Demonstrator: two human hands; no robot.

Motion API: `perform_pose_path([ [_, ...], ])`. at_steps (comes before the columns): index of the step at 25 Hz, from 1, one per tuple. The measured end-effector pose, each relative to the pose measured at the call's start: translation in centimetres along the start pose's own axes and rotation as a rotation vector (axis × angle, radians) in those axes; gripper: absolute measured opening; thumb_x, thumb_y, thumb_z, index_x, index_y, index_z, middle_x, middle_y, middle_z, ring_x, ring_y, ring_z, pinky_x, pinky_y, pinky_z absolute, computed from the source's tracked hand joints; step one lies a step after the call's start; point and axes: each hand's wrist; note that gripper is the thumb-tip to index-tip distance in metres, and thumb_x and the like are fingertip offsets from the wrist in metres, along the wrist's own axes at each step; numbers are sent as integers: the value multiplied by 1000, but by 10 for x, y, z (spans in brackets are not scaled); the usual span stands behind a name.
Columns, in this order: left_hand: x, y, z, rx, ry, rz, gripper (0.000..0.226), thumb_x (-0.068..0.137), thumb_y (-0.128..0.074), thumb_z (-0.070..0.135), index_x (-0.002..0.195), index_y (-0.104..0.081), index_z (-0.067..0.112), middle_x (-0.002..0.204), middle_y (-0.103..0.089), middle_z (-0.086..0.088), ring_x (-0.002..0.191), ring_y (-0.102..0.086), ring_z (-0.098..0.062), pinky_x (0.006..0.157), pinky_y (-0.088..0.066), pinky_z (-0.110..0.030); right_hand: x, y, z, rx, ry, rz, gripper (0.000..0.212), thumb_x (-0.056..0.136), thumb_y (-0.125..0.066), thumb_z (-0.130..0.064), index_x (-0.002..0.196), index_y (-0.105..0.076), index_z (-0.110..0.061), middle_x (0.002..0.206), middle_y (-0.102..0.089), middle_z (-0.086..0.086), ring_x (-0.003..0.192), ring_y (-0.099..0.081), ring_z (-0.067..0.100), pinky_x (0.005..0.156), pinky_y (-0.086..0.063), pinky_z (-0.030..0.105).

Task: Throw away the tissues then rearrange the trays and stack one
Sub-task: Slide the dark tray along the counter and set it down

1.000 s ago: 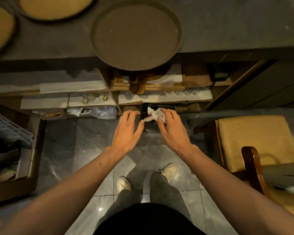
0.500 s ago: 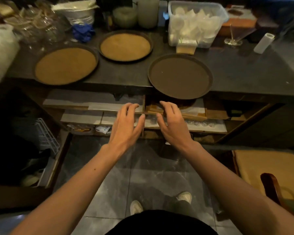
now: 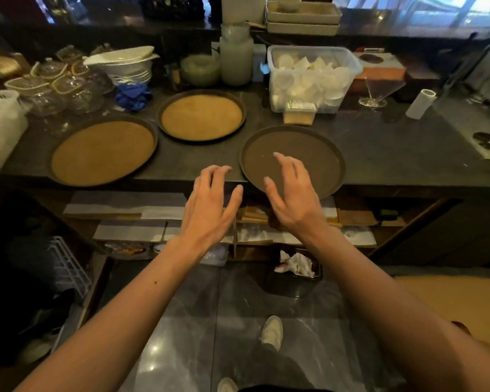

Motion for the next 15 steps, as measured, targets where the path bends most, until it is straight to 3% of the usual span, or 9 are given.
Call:
perform_pose_path([
  [9, 101, -76, 24, 75, -11, -80, 48, 97, -44, 42, 137, -45, 15, 137, -45, -9, 123, -47, -27, 95, -47, -41, 61, 22, 112, -81, -104, 19, 52, 99, -51, -33, 145, -39, -14, 139, -46, 13, 125, -47, 25, 94, -45, 32],
  [15, 139, -113, 27, 116, 17, -151, 48, 97, -46, 41, 137, -44, 15, 139, -43, -11, 125, -46, -28, 94, -45, -40, 73, 31, 176, -98, -279, -33, 58, 98, -51, -37, 149, -30, -17, 143, -39, 14, 128, -45, 30, 95, -51, 43],
])
Point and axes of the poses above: each hand's wrist, its own x-axis towards the middle knuckle, its own y-axis out of the back of the hand, z = x × y
